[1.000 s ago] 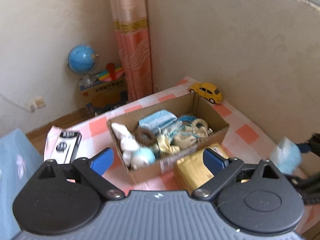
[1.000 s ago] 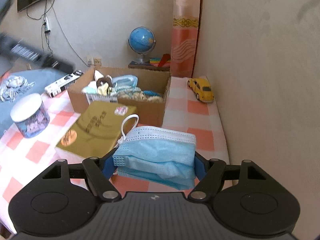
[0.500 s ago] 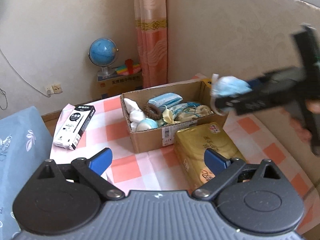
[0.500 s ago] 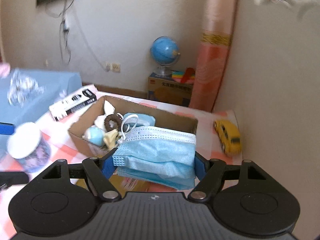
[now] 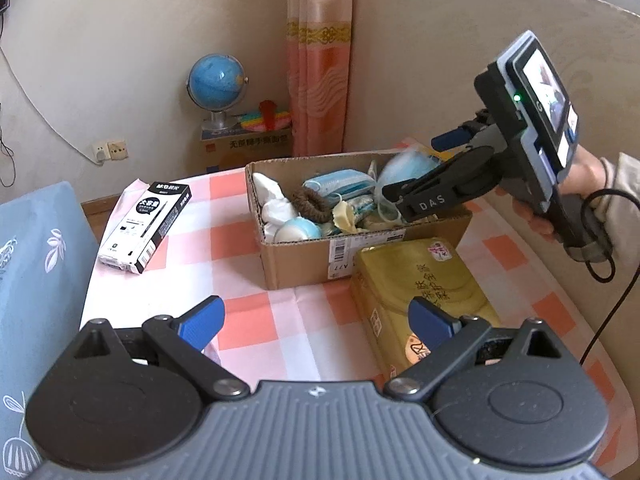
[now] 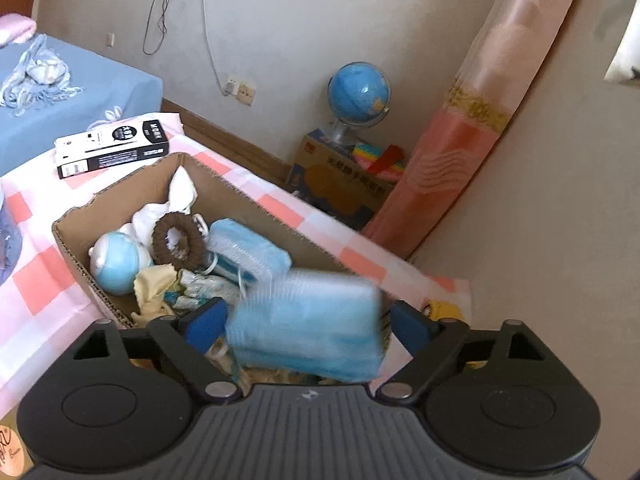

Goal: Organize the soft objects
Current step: 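Carry the blue mask into the box and open the right tool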

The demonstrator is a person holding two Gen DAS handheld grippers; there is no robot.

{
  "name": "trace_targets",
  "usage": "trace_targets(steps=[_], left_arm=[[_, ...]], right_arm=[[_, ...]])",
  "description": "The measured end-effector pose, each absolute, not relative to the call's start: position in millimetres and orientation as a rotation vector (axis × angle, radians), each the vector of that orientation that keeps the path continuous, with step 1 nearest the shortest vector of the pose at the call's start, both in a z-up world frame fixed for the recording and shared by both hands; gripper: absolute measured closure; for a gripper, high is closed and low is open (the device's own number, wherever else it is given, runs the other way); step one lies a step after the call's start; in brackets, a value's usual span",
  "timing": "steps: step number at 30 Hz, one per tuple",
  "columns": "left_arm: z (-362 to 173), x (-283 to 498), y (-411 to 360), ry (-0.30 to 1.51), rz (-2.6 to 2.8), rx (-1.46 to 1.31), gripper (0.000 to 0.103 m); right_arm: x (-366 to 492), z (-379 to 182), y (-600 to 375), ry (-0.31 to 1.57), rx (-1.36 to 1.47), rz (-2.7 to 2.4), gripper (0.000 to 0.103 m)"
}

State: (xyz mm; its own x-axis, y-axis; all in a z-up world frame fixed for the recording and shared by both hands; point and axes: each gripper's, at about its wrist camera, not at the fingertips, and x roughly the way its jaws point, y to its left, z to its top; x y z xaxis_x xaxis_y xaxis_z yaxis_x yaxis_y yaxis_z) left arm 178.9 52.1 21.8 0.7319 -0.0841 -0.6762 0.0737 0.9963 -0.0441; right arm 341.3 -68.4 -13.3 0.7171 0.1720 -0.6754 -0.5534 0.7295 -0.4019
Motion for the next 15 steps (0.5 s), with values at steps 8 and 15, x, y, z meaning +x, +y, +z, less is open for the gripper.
trace_targets(steps=[8, 15], left_arm=[[21.3, 178.3, 56.3, 0.727, -0.086, -0.037, 0.005], [22.0, 174.7, 54.9, 0.695, -0.073, -0.035, 0.004]], right_arm=[[309.9, -4.8, -85.4, 0.654, -0.539, 0.379, 0.000], [276.1, 0.5, -106.4, 0.781, -0.347, 0.256, 0.000]])
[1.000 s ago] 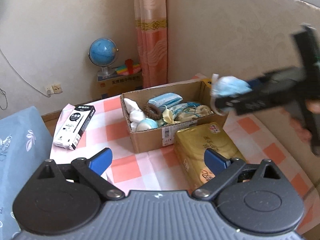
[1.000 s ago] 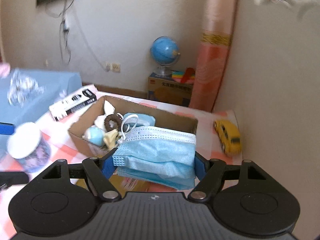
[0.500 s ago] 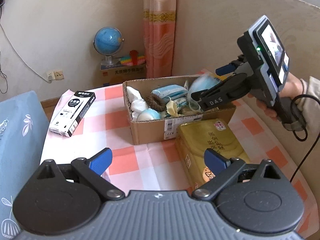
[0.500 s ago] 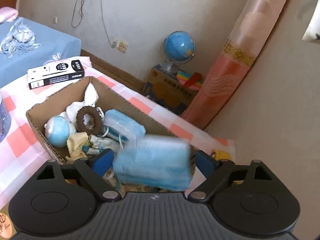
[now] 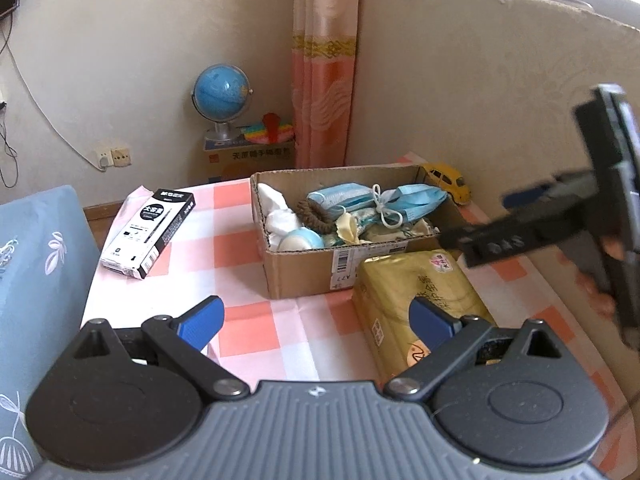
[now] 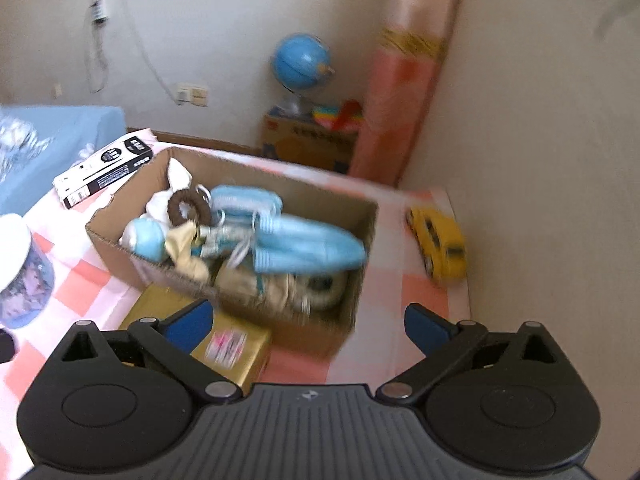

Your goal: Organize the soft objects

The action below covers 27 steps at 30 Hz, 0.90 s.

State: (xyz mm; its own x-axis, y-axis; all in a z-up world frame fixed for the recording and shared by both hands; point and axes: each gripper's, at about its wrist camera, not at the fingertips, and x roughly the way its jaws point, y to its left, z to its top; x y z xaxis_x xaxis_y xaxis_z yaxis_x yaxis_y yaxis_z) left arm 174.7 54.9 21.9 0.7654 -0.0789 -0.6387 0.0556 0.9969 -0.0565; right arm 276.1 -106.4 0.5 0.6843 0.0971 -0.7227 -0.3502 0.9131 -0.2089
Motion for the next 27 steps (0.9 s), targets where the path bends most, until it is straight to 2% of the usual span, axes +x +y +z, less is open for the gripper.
trace_targets(steps=[7, 16, 27], left_arm=[[29.2, 173.3, 50.8, 0.706, -0.024, -0.024, 0.004], [48.4, 167.7, 40.0, 0.719, 0.005, 0.025, 0.004], [58.3, 161.3, 36.8, 0.718, 0.010, 0.018, 0.004]], right_arm=[[222.6, 3.0, -108.5, 0.903, -0.272, 0.042, 0.000], [166.4, 26.0, -99.0, 0.853, -0.186, -0.029, 0.000], [157.1, 41.7, -101.8, 0.814, -0.146, -0.033, 0.000]])
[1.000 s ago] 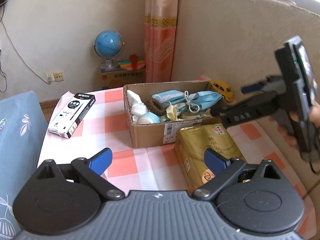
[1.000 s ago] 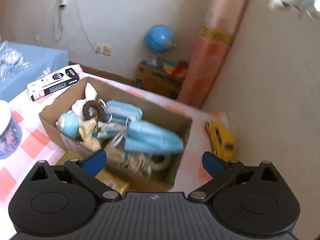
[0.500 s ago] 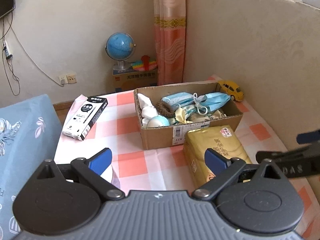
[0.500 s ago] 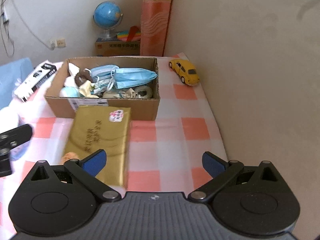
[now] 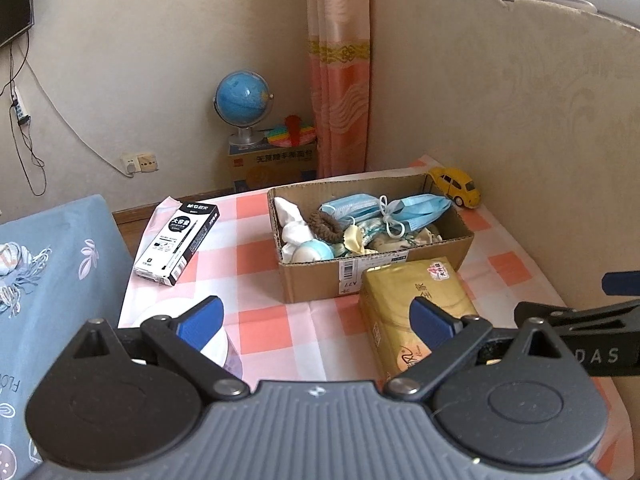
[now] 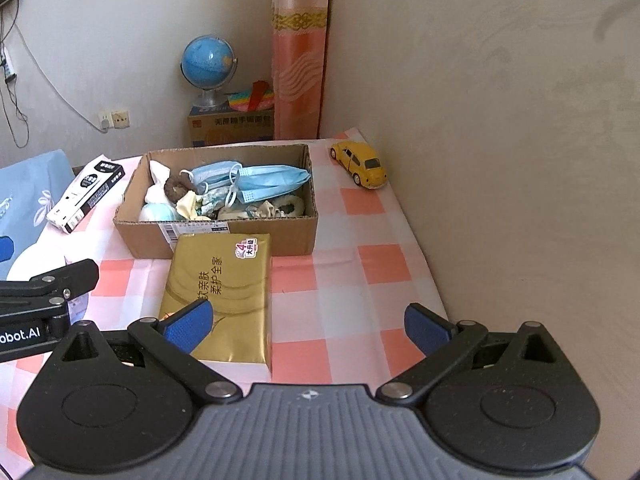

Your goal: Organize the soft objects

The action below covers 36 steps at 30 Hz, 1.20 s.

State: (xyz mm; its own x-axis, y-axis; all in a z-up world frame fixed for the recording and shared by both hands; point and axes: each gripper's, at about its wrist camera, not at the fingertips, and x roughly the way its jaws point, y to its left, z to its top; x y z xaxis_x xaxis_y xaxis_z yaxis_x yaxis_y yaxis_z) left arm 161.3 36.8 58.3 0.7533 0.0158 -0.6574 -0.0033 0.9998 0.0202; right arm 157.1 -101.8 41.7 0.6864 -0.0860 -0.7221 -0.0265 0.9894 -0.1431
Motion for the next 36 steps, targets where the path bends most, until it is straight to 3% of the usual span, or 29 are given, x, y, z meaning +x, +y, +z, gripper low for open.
trace_targets(steps=[36], left_arm=[[66.0, 152.4, 34.1, 0.701, 0.014, 0.014, 0.004]], right_arm=[[142.6, 53.1, -106.2, 0.768, -0.114, -0.018, 0.000]])
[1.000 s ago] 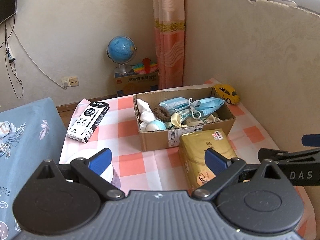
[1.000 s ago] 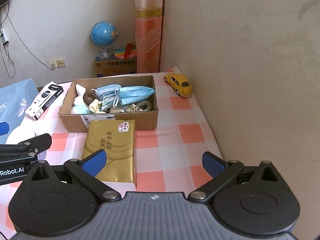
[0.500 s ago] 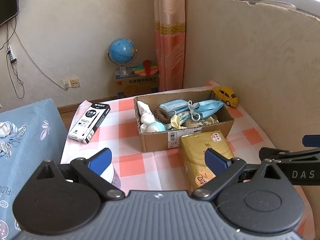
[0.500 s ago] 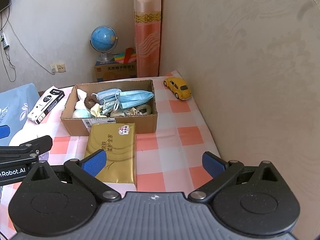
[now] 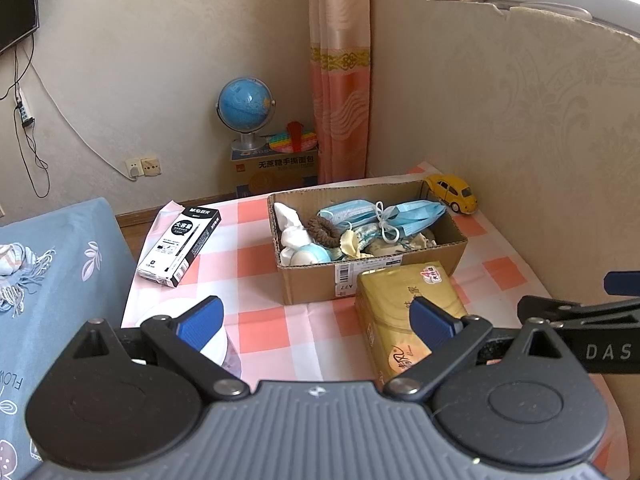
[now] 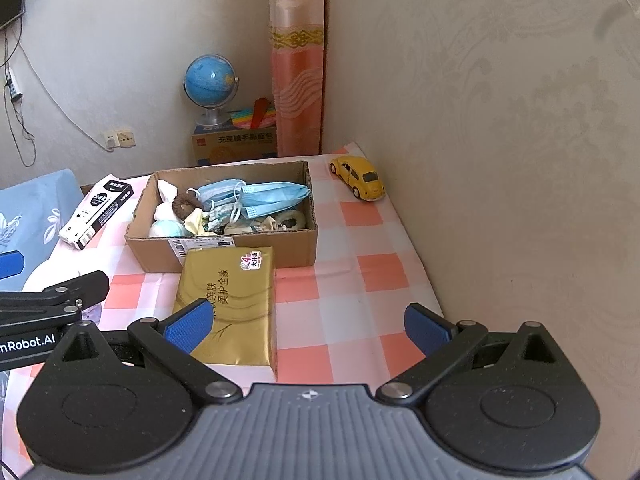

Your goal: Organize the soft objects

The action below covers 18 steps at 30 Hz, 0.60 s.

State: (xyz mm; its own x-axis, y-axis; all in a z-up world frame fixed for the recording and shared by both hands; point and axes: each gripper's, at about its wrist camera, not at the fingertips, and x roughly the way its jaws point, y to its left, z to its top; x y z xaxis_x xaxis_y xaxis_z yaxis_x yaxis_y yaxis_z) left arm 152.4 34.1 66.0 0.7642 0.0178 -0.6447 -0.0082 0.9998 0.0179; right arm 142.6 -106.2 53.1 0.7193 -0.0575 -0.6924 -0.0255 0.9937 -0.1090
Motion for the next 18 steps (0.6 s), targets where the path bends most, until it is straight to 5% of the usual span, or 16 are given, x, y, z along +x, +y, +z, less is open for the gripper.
trace_targets(steps=[18], left_arm=[[67.0, 151.4, 32.8, 0.702, 0.014, 0.017, 0.004]], right_arm=[[140.4, 53.7, -106.8, 0.762, -0.108, -0.005, 0.000]])
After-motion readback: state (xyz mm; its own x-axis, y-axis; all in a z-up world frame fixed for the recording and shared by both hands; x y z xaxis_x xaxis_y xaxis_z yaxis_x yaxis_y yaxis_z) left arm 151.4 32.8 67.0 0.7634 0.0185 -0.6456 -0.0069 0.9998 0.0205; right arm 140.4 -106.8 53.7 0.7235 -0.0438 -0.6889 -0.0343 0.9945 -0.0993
